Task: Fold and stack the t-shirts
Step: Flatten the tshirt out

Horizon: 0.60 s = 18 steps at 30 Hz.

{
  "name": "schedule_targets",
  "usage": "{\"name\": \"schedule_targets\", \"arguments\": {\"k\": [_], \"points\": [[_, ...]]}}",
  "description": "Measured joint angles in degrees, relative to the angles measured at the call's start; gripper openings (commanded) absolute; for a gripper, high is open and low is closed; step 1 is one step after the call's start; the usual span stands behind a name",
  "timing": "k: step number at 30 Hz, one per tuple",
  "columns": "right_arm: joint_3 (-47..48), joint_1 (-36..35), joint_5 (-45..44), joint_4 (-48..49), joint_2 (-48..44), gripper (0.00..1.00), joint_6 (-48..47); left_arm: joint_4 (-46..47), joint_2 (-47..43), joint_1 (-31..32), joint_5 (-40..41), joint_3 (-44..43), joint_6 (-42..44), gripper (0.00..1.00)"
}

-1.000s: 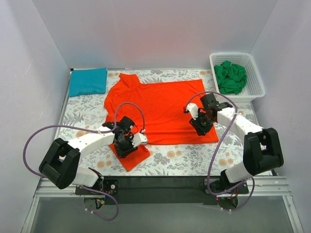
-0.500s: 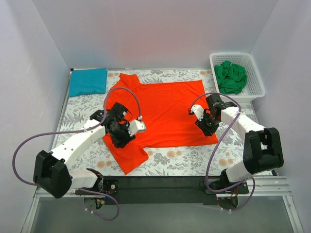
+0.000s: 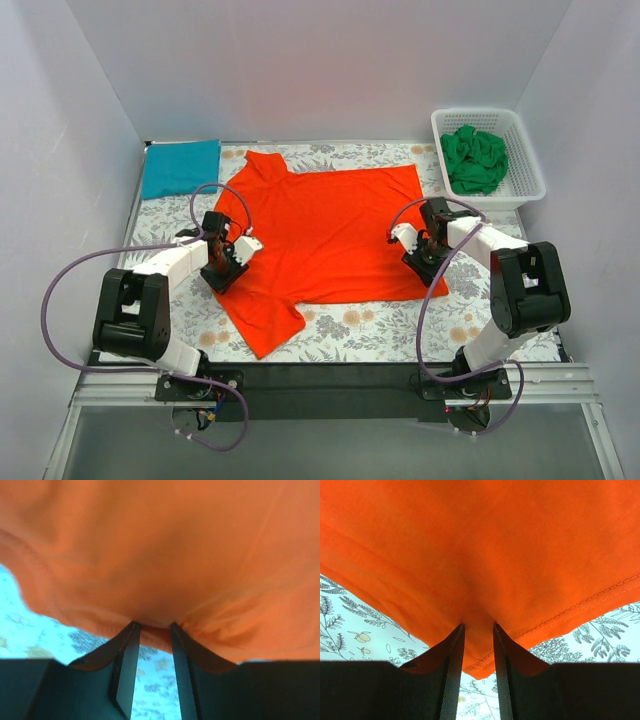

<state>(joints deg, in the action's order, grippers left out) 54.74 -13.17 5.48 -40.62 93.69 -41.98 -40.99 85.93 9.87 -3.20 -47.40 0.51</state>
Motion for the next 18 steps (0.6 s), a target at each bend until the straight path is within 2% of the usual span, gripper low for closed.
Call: {"name": "schedule_targets", "arguments": {"k": [7, 11, 14, 18], "points": [[-5.51, -0.13, -0.55, 2.25, -5.27, 0.36, -1.75, 0.15, -8.00, -0.07, 0.61, 7.85, 2.43, 0.31], [-9.16, -0.42, 1.57, -2.73, -9.86, 0.36, -2.62, -6.23, -13.22, -0.07, -0.76, 10.60, 4.04, 0.30], [-8.85, -0.46, 3.39, -8.33, -12.39, 0.39, -3.10, -11.85, -14.71, -0.09, -2.99, 8.35, 4.68, 0.31], [-1.29, -0.44, 5.27, -12.20, -11.89, 0.38, -2.84, -14.88, -12.11, -0.13, -6.56, -1.55, 3.15, 0.31]]}}
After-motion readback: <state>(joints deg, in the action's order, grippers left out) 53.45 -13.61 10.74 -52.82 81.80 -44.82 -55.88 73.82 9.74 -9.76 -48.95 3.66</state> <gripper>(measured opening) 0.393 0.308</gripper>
